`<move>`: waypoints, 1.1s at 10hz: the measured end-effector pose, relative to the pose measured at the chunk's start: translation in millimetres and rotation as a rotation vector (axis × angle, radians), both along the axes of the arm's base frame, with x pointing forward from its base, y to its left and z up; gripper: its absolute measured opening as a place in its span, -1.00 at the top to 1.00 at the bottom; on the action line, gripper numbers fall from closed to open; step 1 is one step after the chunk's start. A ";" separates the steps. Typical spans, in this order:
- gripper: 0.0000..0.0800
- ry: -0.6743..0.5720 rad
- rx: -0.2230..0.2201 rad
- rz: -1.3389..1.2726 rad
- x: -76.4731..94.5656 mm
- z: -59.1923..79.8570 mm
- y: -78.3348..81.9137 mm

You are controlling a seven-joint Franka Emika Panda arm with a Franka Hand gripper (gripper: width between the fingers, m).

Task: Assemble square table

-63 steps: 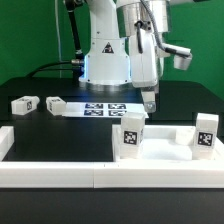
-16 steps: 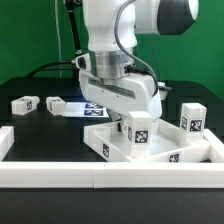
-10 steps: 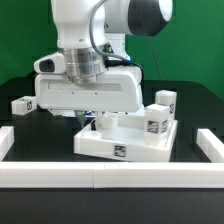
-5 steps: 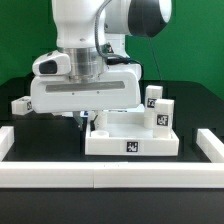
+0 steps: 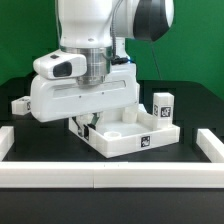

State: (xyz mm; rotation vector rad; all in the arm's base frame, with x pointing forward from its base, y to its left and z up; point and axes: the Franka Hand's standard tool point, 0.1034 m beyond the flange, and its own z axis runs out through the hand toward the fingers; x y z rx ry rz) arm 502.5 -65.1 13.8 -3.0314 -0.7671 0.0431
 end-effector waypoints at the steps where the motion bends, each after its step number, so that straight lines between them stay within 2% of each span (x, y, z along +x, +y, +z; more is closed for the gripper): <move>1: 0.85 -0.012 -0.026 0.115 18.0 4.7 15.9; 2: 0.85 -0.029 -0.039 0.240 35.4 7.0 29.7; 3: 0.85 -0.051 -0.063 0.379 48.2 10.2 36.2; 4: 0.85 -0.068 -0.089 0.444 47.1 13.2 42.4; 7: 0.85 -0.050 -0.105 0.618 44.7 12.2 36.4; 8: 0.85 -0.053 -0.120 0.730 51.8 13.9 41.6; 11: 0.85 -0.106 -0.165 0.989 109.3 22.0 78.8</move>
Offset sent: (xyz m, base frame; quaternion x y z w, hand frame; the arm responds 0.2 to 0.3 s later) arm -0.0022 0.0078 0.0234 -0.1327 -0.0426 -0.2267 0.9639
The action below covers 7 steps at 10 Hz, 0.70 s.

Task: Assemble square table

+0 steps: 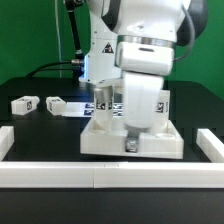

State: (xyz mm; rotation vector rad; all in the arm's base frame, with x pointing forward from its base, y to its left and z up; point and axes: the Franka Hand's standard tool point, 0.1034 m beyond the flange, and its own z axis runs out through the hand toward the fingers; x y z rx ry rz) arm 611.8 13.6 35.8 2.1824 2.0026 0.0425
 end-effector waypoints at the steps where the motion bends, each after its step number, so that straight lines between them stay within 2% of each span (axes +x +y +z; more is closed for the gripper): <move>1: 0.85 -0.014 -0.001 0.016 8.5 4.9 4.8; 5: 0.85 -0.009 -0.005 0.016 4.7 4.6 0.9; 6: 0.85 -0.025 -0.001 0.012 5.7 0.5 10.9; 7: 0.85 -0.030 0.006 0.000 10.3 -5.4 27.6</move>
Offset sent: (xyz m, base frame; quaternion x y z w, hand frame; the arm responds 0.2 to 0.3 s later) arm 0.0000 0.0000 0.0000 0.0000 0.0000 0.0000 1.0000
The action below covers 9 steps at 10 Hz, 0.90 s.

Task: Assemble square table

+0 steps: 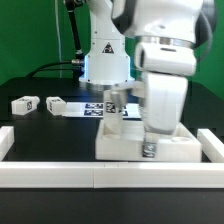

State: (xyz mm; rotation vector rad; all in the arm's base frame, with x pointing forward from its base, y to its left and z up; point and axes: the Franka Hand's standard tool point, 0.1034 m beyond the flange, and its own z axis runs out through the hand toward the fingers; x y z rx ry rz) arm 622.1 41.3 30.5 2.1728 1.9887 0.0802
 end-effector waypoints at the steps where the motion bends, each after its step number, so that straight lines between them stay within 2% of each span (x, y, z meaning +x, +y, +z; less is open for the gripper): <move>1: 0.84 -0.014 0.008 -0.014 10.6 -3.1 15.3; 4: 0.83 0.023 -0.027 -0.006 13.3 -1.9 25.1; 6: 0.83 0.022 -0.033 -0.002 13.5 -1.9 23.3; 7: 0.40 0.022 -0.033 -0.002 13.5 -1.9 22.9; 9: -0.29 0.024 -0.033 -0.003 12.9 -2.1 22.2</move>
Offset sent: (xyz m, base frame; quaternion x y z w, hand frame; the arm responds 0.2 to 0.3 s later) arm 0.0207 0.0275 0.0103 -0.0308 -0.0163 0.0184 0.9992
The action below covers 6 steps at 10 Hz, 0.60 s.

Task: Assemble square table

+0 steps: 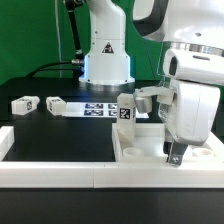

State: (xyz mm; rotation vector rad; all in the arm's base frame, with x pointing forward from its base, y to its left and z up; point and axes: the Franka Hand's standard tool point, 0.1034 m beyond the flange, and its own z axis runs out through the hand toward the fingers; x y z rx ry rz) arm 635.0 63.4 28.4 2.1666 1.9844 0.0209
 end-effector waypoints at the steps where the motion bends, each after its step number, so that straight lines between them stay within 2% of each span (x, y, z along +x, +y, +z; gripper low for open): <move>1: -0.29 0.000 0.000 0.000 0.0 -0.1 -0.3; 2: -0.55 0.000 0.000 -0.001 0.1 -0.1 -0.8; 6: -0.62 0.000 0.000 -0.003 0.2 -0.1 -2.2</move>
Offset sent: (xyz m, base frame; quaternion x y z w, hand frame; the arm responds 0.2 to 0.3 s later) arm 0.0000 0.0000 0.0000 0.0000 0.0000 0.0000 1.0000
